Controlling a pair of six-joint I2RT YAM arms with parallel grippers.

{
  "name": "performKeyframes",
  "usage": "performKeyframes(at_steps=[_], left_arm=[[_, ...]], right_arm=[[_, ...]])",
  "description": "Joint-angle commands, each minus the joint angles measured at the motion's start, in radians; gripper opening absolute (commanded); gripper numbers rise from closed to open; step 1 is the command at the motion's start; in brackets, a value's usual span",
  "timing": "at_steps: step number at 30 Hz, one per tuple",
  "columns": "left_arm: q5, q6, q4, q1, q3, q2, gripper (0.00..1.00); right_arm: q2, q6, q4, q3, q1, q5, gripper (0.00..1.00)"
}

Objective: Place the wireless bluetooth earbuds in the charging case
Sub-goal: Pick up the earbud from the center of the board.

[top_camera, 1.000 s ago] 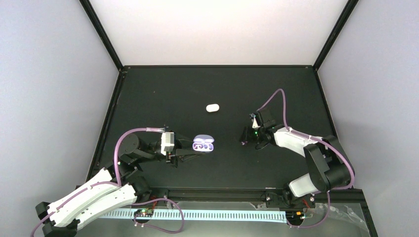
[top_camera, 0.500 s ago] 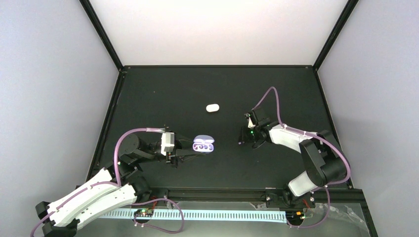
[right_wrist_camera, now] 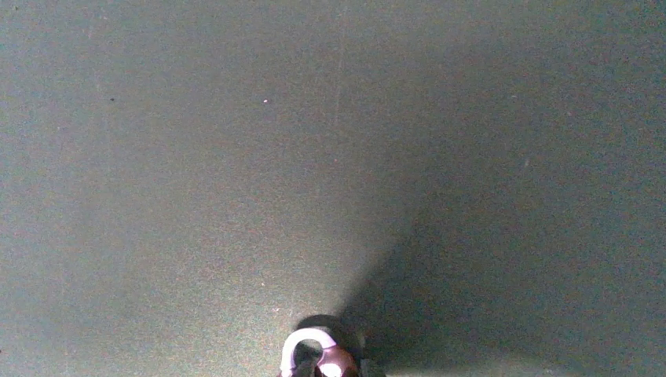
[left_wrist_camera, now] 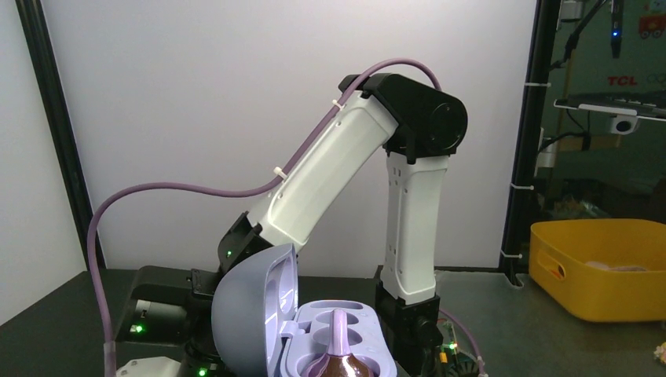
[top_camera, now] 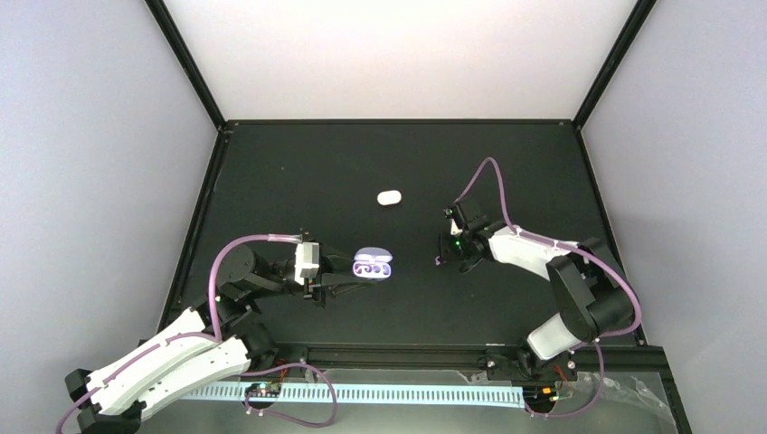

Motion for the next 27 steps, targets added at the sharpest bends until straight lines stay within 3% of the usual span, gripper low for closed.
performKeyframes(at_steps=[1,20,27], left_arm=[[-0.006,0.005,-0.004,-0.004,0.003,-0.004,0.02],[-0.023,0.003,-0.001,-0.005,0.0,0.001,0.01],[-0.085,0.004,0.014,-0.006,0.009,0.002,0.01]], right_arm=[[-0.036,-0.023,-0.004,0.015,0.003,0.027,0.13],[-0.311,-0.081,0.121,-0.087,0.003,0.058,0.1],[-0.554,-0.115,0.111,-0.066,0.035,0.158,0.09]])
